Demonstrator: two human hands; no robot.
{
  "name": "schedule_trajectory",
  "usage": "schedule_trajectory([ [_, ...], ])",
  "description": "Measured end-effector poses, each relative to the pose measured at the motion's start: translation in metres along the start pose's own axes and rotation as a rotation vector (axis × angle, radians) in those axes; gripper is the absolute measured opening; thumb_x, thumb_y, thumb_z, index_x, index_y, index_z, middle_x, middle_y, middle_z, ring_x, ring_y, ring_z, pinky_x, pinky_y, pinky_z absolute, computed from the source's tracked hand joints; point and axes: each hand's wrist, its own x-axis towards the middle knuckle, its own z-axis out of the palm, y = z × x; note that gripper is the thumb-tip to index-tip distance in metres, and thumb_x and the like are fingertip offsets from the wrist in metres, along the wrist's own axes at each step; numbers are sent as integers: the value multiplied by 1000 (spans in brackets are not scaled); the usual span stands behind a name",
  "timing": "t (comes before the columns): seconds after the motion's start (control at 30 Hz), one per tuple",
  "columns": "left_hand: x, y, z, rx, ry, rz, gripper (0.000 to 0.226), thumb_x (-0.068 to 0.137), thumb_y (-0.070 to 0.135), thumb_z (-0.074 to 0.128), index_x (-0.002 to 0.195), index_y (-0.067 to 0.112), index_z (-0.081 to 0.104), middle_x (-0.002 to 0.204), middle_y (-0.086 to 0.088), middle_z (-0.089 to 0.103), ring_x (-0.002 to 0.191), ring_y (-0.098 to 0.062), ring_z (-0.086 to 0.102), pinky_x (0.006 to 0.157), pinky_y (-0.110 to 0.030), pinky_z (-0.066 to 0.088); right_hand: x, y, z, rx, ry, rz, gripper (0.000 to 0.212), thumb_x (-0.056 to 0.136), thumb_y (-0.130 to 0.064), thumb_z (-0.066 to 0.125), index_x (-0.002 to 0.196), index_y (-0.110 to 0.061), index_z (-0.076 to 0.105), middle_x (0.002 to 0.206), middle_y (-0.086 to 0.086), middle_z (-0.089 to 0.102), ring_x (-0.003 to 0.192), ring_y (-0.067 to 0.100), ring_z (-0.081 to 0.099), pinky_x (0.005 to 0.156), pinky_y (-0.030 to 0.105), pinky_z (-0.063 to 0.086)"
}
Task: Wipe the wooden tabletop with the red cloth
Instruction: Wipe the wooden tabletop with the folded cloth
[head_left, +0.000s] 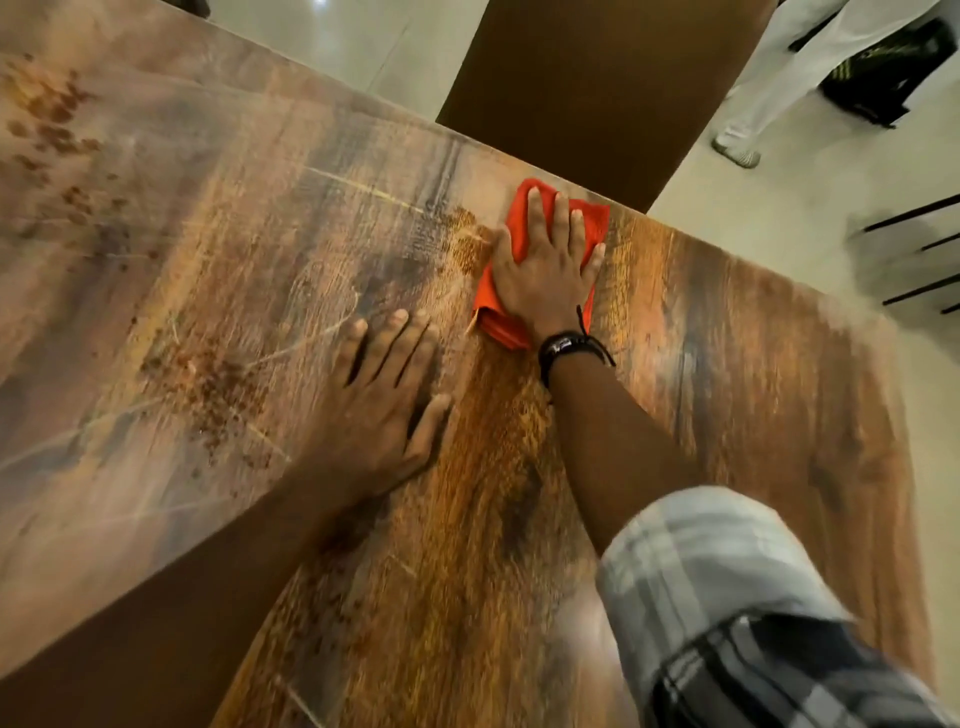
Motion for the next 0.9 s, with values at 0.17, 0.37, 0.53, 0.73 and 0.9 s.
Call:
schedule_trajectory([
  [0.17, 0, 2, 0, -5, -17, -18, 69, 100, 49, 25, 154, 6, 30, 162, -11, 26, 153, -24, 14, 121, -56, 16, 56, -1, -14, 13, -53, -1, 65, 102, -58, 26, 160, -34, 9, 169, -2, 1, 155, 22, -3, 122, 54, -10],
  [0.37, 1, 2, -1, -11, 20, -15, 68, 100, 47, 26, 152, 4, 33, 161, -14, 28, 152, -27, 17, 120, -58, 18, 63, 27, -22, 20, -40, 96, 65, 102, -59, 25, 160, -35, 6, 169, 2, -8, 155, 25, -11, 121, 54, -11],
  [0.53, 1, 1, 4, 20, 12, -12, 67, 100, 47, 28, 152, 6, 33, 161, -14, 28, 153, -27, 15, 120, -58, 17, 63, 35, -22, 39, -32, 265, 67, 102, -56, 23, 160, -31, 2, 168, 6, -7, 155, 27, -11, 122, 56, -10],
  [0.73, 2, 1, 5, 25, 15, 0, 67, 99, 47, 30, 153, 7, 33, 160, -14, 30, 153, -26, 14, 121, -57, 15, 58, -21, -5, -25, -55, -18, 63, 105, -52, 22, 160, -32, -2, 169, 2, -6, 155, 23, -7, 121, 53, -10],
  [0.9, 1, 0, 3, -5, 14, -10, 67, 100, 47, 25, 154, 8, 28, 162, -11, 25, 153, -24, 11, 122, -55, 11, 26, -23, 0, 16, -61, -81, 61, 105, -49, 27, 160, -33, 6, 169, -1, -3, 155, 21, -6, 123, 51, -10],
])
